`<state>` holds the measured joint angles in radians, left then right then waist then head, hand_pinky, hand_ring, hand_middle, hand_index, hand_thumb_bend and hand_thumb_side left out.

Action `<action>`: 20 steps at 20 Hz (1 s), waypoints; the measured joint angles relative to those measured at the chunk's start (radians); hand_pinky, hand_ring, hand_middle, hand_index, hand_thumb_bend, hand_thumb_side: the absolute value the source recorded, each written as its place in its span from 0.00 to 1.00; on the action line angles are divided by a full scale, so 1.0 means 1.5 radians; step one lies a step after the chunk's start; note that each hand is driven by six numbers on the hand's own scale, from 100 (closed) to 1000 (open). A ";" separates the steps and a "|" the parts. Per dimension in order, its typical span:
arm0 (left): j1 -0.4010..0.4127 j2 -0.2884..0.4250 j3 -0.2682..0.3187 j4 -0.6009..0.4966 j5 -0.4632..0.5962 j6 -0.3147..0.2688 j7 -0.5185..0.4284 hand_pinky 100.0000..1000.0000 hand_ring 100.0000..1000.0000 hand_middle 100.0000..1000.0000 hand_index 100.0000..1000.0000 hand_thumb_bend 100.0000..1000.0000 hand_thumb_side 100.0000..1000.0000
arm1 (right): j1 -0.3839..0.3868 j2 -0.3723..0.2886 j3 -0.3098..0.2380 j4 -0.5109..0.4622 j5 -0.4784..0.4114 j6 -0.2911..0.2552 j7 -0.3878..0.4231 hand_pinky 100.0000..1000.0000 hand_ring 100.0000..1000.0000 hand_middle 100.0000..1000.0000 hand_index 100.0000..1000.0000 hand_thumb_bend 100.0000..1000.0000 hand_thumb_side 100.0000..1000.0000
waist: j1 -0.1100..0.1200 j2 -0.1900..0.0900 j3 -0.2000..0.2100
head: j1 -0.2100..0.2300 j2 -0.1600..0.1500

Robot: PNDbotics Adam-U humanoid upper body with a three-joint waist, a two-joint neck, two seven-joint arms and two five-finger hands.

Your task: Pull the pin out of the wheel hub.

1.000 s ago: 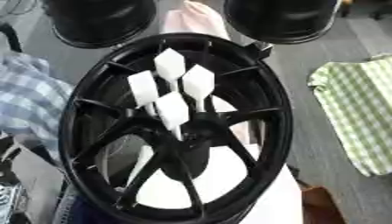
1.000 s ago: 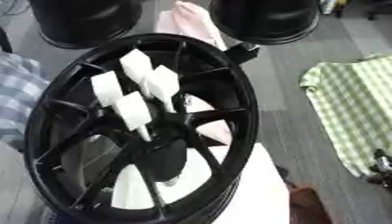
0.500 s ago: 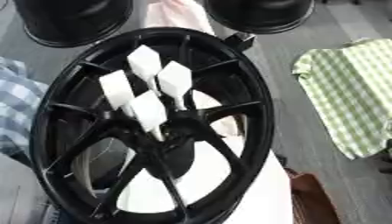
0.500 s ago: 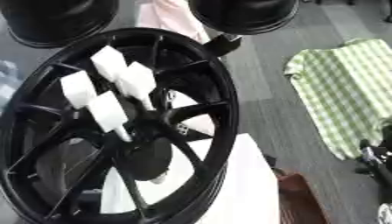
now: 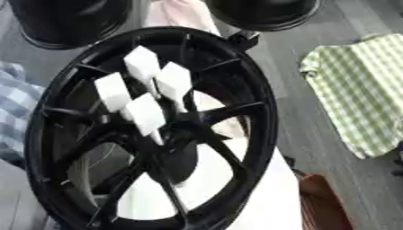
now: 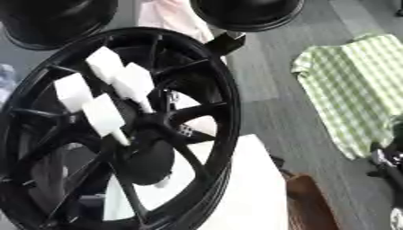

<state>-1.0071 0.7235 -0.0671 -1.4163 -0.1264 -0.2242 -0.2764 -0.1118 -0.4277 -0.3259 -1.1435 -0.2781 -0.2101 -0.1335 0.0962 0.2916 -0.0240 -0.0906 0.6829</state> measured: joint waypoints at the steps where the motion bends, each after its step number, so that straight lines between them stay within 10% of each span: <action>1: -0.022 0.009 -0.027 0.004 -0.010 -0.001 -0.024 0.77 0.74 0.58 0.79 0.00 0.23 | 0.001 0.000 0.000 -0.001 0.002 0.000 0.000 0.40 0.59 0.44 0.62 0.24 0.32 | 0.001 0.000 0.001 | 0.001 0.000; 8: -0.131 0.014 -0.174 0.030 -0.042 0.037 -0.168 0.80 0.79 0.68 0.83 0.05 0.39 | 0.010 0.000 0.000 -0.005 0.013 0.002 -0.002 0.40 0.59 0.44 0.62 0.24 0.32 | 0.004 0.000 0.009 | 0.005 0.000; 20: -0.173 -0.008 -0.311 -0.015 -0.016 0.143 -0.256 0.78 0.79 0.71 0.84 0.05 0.53 | 0.012 0.000 0.000 -0.009 0.022 0.002 -0.002 0.40 0.59 0.45 0.62 0.24 0.32 | 0.008 0.000 0.008 | 0.004 0.000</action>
<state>-1.2665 0.7122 -0.5329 -1.4382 -0.1509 -0.0098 -0.6598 -0.0943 -0.4278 -0.3259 -1.1570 -0.2455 -0.2068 -0.1367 0.1086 0.2915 -0.0118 -0.0842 0.6828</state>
